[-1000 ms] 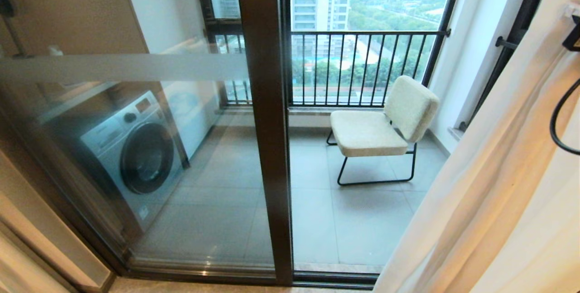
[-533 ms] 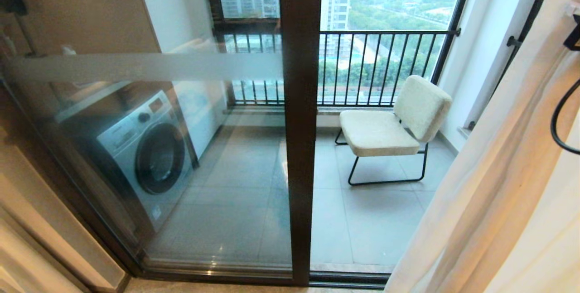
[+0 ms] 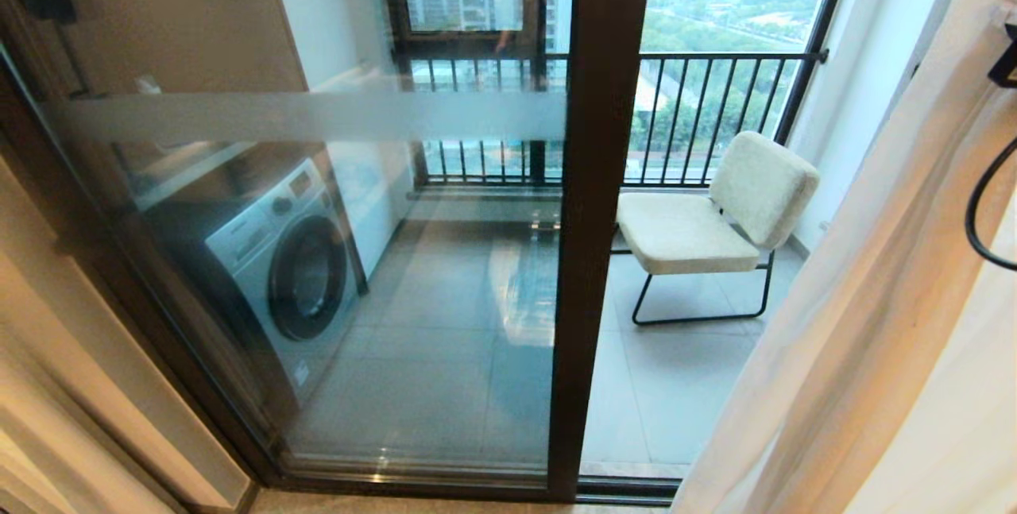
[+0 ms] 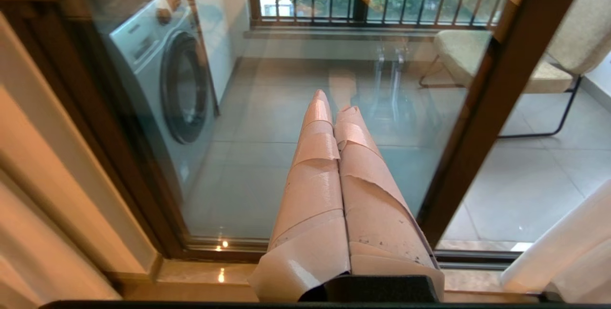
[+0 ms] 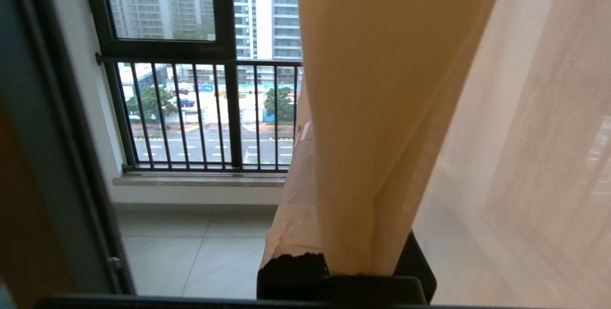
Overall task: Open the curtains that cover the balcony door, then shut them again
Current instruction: Close the inner curtains on both sides
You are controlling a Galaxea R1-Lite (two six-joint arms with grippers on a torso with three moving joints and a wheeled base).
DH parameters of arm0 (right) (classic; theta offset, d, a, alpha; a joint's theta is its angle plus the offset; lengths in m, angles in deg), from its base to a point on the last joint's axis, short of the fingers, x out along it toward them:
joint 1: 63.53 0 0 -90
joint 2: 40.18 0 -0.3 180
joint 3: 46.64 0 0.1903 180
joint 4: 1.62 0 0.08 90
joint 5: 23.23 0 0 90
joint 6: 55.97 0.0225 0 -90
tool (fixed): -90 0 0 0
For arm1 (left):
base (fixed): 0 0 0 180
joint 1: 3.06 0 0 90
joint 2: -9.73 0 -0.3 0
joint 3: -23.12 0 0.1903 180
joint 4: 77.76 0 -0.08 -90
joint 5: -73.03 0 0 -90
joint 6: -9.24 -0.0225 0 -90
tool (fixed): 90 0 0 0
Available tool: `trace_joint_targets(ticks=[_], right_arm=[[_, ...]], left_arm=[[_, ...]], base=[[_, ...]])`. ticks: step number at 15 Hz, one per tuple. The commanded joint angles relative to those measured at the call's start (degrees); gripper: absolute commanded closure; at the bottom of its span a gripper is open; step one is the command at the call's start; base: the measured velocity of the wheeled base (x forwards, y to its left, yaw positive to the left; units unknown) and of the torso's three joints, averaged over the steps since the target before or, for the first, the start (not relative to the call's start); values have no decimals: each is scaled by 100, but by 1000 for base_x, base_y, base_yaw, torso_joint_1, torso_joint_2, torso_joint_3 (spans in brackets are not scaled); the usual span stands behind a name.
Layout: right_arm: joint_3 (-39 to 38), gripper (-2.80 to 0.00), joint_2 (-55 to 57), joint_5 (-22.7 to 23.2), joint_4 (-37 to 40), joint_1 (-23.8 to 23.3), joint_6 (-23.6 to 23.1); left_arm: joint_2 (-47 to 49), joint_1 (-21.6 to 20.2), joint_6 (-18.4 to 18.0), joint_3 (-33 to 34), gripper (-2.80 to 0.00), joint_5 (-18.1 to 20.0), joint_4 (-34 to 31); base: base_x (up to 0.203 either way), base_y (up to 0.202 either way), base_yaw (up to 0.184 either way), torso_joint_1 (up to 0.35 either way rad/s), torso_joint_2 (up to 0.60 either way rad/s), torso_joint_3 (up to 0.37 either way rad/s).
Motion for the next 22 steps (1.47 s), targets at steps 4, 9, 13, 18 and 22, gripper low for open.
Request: trace_joint_targets(ticks=[4,9,13,18,22], right_arm=[[-8,0,9,4,-29,1,0],[-34,0,1,4,-29,1,0],[-43,0,-8,4,-29,1,0],[-52,0,-17,4,-29,1,0],[-33,0,-8,4,-29,10,-18]], left_arm=[[-2,-1,2,0,0,0,2],[-2,-1,2,0,0,0,2],[-2,-1,2,0,0,0,2],[-2,-1,6,0,0,0,2],[-2,-1,11,0,0,0,2]], base=[[0,190,1,2,3,2],[0,190,1,3,1,2],[0,188,0,3,0,3],[0,142,3,0,1,2],[0,0,0,0,0,0]])
